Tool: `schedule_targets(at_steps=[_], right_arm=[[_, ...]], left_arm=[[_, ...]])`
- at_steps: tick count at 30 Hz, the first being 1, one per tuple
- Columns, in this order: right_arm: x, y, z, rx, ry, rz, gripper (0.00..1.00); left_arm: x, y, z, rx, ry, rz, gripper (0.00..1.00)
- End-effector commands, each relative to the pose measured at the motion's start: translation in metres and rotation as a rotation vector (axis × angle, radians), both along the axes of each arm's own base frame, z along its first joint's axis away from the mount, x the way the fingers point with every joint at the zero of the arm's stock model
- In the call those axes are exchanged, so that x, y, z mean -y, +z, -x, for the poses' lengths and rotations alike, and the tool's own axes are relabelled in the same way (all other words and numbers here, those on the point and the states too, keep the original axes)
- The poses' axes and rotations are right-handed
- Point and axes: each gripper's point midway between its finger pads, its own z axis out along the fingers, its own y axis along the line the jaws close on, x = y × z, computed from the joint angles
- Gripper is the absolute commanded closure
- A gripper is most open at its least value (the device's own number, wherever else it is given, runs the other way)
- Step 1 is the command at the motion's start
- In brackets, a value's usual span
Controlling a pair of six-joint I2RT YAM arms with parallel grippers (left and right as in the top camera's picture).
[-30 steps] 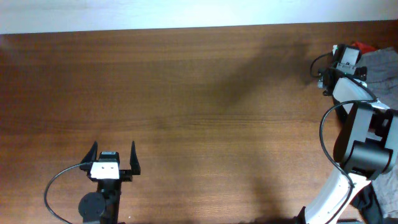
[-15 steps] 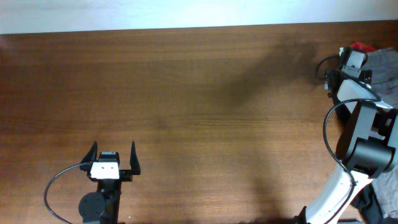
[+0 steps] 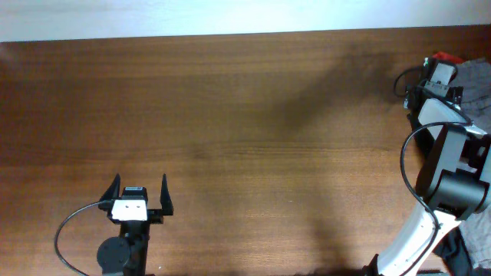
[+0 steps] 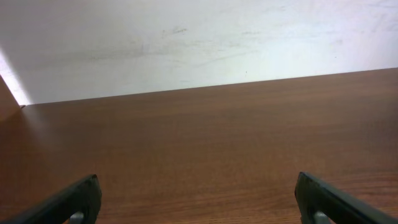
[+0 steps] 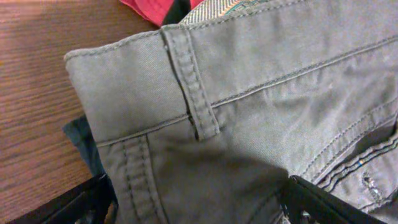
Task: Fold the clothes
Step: 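Reach the right gripper into the clothes pile and grasp the grey shorts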
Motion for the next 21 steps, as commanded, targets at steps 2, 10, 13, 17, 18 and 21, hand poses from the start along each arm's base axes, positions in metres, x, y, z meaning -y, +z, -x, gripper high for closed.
schedule_targets(at_steps=[2, 10, 13, 17, 18, 21], right_arm=[[0.007, 0.007, -0.004, 0.089, -0.091, -0.030, 0.08], [0.009, 0.009, -0.004, 0.092, -0.093, -0.028, 0.08], [0.014, 0.008, -0.001, 0.091, -0.105, -0.027, 0.09], [0.023, 0.005, 0.009, 0.069, -0.128, -0.035, 0.29], [0.025, 0.004, 0.010, 0.066, -0.131, -0.037, 0.38], [0.023, 0.002, 0.012, 0.055, -0.132, -0.042, 0.49]], left_arm=[[-0.002, -0.002, 0.000, 0.000, 0.008, -0.012, 0.01], [-0.002, -0.002, 0.000, 0.000, 0.008, -0.012, 0.01], [-0.002, -0.002, 0.000, 0.001, 0.008, -0.012, 0.01], [-0.002, -0.002, 0.000, 0.000, 0.008, -0.012, 0.01], [-0.002, -0.002, 0.000, 0.000, 0.008, -0.012, 0.01], [-0.002, -0.002, 0.000, 0.001, 0.008, -0.012, 0.01]])
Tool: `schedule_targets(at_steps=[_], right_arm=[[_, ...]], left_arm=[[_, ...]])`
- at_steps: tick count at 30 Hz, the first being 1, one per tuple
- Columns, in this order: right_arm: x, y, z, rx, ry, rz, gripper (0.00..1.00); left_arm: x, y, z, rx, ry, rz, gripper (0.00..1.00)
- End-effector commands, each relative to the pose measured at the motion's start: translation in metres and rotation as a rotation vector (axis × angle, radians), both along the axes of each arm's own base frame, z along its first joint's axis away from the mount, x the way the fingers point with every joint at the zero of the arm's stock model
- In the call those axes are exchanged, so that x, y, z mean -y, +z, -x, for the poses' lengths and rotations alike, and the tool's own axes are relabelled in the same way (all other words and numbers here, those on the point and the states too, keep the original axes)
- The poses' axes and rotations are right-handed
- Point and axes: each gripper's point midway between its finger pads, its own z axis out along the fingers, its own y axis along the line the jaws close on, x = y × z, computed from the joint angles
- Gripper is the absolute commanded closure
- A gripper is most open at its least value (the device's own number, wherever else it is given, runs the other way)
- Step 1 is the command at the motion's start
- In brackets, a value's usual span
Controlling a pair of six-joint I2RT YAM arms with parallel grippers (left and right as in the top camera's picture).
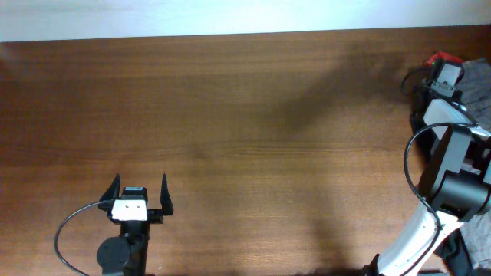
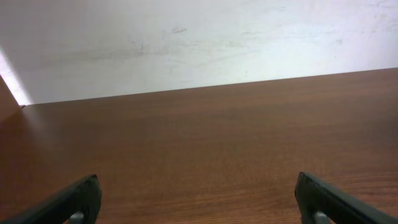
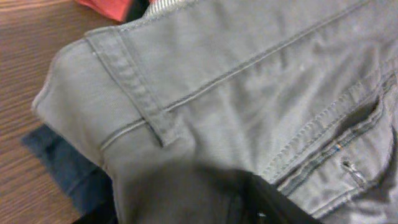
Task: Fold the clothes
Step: 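Reach the right gripper into the clothes pile and grasp the grey shorts, then drag the grey shorts leftward onto the table center with the right gripper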
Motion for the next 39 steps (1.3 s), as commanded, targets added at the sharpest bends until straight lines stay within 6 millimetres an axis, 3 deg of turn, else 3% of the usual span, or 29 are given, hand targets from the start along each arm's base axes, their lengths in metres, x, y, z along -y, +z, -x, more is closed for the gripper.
schedule_targets(at_steps=[1, 6, 14, 18, 27, 39], right_arm=[[0.004, 0.003, 0.000, 0.001, -0.022, 0.007, 0.55], [-0.010, 0.016, -0.012, 0.031, 0.010, 0.018, 0.69], [-0.031, 0.056, -0.023, 0.100, 0.047, 0.040, 0.96], [-0.050, 0.063, -0.027, 0.089, 0.082, 0.034, 0.96], [-0.116, 0.076, -0.044, 0.087, 0.205, 0.024, 0.96], [-0.218, 0.061, -0.053, 0.065, 0.346, -0.083, 0.96]], left_arm=[[-0.002, -0.002, 0.000, 0.001, 0.008, -0.012, 0.01], [-0.002, -0.002, 0.000, 0.001, 0.008, -0.012, 0.01], [-0.002, -0.002, 0.000, 0.001, 0.008, -0.012, 0.01], [-0.002, -0.001, 0.000, 0.001, 0.008, -0.012, 0.01], [-0.002, -0.001, 0.000, 0.001, 0.008, -0.012, 0.01], [-0.002, -0.002, 0.000, 0.001, 0.008, -0.012, 0.01]])
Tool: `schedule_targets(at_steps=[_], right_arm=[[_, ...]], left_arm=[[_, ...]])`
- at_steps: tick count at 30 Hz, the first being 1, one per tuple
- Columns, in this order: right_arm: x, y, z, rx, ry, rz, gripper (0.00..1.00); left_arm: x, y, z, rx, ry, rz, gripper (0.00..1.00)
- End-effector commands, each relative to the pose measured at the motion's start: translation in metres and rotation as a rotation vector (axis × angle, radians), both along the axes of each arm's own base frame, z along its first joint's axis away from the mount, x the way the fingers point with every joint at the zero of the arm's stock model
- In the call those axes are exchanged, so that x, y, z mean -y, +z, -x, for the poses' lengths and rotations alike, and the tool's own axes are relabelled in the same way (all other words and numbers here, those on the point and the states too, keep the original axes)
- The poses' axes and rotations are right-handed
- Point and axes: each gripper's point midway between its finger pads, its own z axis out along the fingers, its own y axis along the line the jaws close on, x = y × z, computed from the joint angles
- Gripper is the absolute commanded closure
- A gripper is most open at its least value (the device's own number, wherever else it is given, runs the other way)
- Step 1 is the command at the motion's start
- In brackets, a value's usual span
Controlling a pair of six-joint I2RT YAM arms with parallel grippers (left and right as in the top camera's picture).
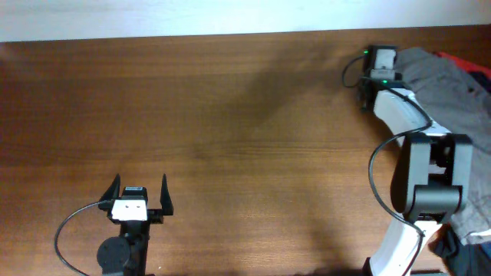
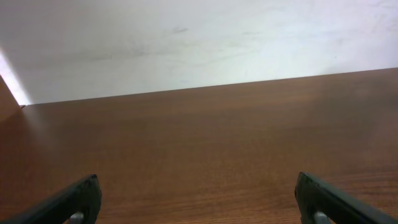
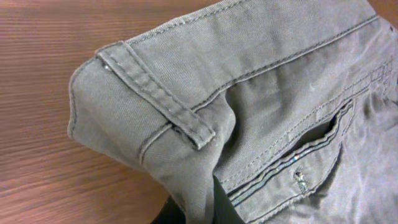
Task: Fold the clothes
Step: 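Drag the grey shorts leftward onto the table center with the right gripper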
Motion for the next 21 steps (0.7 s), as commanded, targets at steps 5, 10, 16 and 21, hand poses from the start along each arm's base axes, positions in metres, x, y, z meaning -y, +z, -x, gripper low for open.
schedule_targets(at_steps=[5, 10, 16, 21], right_arm=[[-0.102, 0.026, -0.016, 0.073, 0.211, -0.138, 0.96], [-0.189, 0.025, -0.008, 0.058, 0.382, -0.174, 0.96], [-0.292, 0.022, 0.016, 0.039, 0.579, -0.356, 0.96], [-0.365, 0.029, 0.040, 0.047, 0.671, -0.559, 0.96]], left_arm=[[-0.002, -0.001, 0.000, 0.001, 0.008, -0.012, 0.01], [-0.002, -0.001, 0.000, 0.002, 0.008, -0.012, 0.01], [-0.002, -0.001, 0.000, 0.001, 0.008, -0.012, 0.01], [-0.002, -0.001, 0.000, 0.001, 0.008, -0.012, 0.01]])
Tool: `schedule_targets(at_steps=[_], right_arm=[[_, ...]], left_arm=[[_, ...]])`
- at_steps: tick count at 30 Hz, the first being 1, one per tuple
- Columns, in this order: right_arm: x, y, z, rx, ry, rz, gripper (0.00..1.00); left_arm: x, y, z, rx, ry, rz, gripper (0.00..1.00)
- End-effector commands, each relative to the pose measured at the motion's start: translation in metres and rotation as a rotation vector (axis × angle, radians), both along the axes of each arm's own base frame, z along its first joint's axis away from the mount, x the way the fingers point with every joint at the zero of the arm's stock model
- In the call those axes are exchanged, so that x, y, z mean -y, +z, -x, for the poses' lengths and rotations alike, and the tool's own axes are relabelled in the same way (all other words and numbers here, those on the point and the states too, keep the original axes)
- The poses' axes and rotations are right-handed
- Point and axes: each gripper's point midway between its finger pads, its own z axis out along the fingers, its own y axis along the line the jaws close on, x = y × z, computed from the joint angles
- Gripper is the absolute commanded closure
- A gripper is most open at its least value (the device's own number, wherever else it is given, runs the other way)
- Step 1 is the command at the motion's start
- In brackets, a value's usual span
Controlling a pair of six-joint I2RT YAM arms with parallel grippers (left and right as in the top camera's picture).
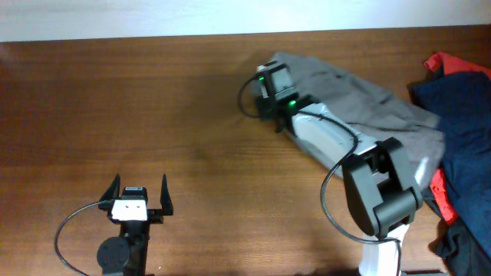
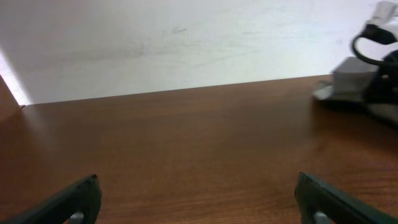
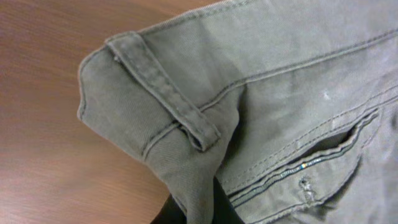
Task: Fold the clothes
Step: 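Drag the grey shorts leftward onto the table center with the right gripper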
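Note:
Grey trousers (image 1: 360, 92) lie stretched across the table from the right pile toward the middle back. My right gripper (image 1: 270, 86) is shut on their waistband corner (image 3: 199, 186), with a belt loop (image 3: 163, 99) and a pocket (image 3: 311, 162) showing above it. Dark fingertips (image 3: 171, 214) pinch the cloth at the frame's bottom. Near the front left, my left gripper (image 1: 138, 201) is open over bare wood, its fingers (image 2: 68, 202) wide apart with nothing between them.
A pile of other clothes sits at the right edge: a dark blue garment (image 1: 456, 107) with a red one (image 1: 439, 61) behind it. A white wall (image 2: 186, 43) runs behind the brown wooden table (image 1: 153, 115).
My right gripper has moved well to the left, from the back right to the middle back, with the grey trousers trailing behind it off the pile. The left arm has not moved.
My right gripper was open over the grey waistband in the pile at the far right. Then it was down on the cloth. Later it was shut on the waistband corner left of the pile, and now holds it near the table's middle.

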Motion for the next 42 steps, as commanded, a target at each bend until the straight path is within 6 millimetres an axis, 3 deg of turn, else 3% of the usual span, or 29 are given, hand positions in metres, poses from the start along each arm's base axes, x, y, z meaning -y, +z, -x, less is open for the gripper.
schedule_targets(at_steps=[1, 3, 8, 16, 17, 18, 19, 20, 26, 29, 32, 35, 38, 42], right_arm=[[-0.066, 0.041, 0.018, -0.003, 0.090, -0.260, 0.96], [-0.095, 0.047, 0.031, -0.021, 0.152, -0.335, 0.96], [-0.144, 0.052, 0.063, -0.052, 0.220, -0.404, 0.96], [-0.204, 0.055, 0.121, -0.155, 0.364, -0.496, 0.96], [-0.209, 0.055, 0.128, -0.158, 0.378, -0.494, 0.89], [-0.213, 0.055, 0.131, -0.156, 0.385, -0.491, 0.73], [-0.213, 0.054, 0.132, -0.149, 0.380, -0.483, 0.48], [-0.213, 0.054, 0.131, -0.141, 0.374, -0.475, 0.39], [-0.199, 0.058, 0.114, -0.104, 0.332, -0.460, 0.37], [-0.186, 0.074, 0.101, -0.051, 0.337, -0.447, 0.37], [-0.150, 0.099, 0.079, 0.043, 0.249, -0.377, 0.34], [-0.087, 0.129, 0.054, 0.138, 0.060, -0.280, 0.24], [-0.016, 0.149, 0.041, 0.169, -0.108, -0.196, 0.18], [0.066, 0.135, 0.041, 0.063, -0.262, -0.113, 0.12]], left_arm=[[-0.002, -0.002, 0.000, 0.001, 0.008, -0.012, 0.01], [-0.002, -0.002, 0.000, 0.001, 0.008, -0.012, 0.01], [-0.002, -0.002, 0.000, 0.000, 0.008, -0.012, 0.01], [-0.002, -0.002, 0.000, 0.000, 0.008, -0.012, 0.01], [-0.002, -0.002, 0.000, 0.001, 0.008, -0.012, 0.01], [-0.002, -0.002, 0.000, 0.000, 0.008, -0.012, 0.01], [-0.002, -0.002, 0.000, 0.000, 0.008, -0.012, 0.01], [-0.002, -0.002, 0.000, 0.000, 0.008, -0.012, 0.01], [-0.002, -0.002, 0.000, 0.001, 0.008, -0.012, 0.01], [-0.002, -0.002, 0.000, 0.000, 0.008, -0.012, 0.01], [-0.002, -0.002, 0.000, 0.000, 0.008, -0.012, 0.01], [-0.002, -0.002, 0.000, 0.000, 0.008, -0.012, 0.01], [-0.002, -0.002, 0.000, 0.000, 0.008, -0.012, 0.01], [-0.002, -0.002, 0.000, 0.000, 0.008, -0.012, 0.01]])
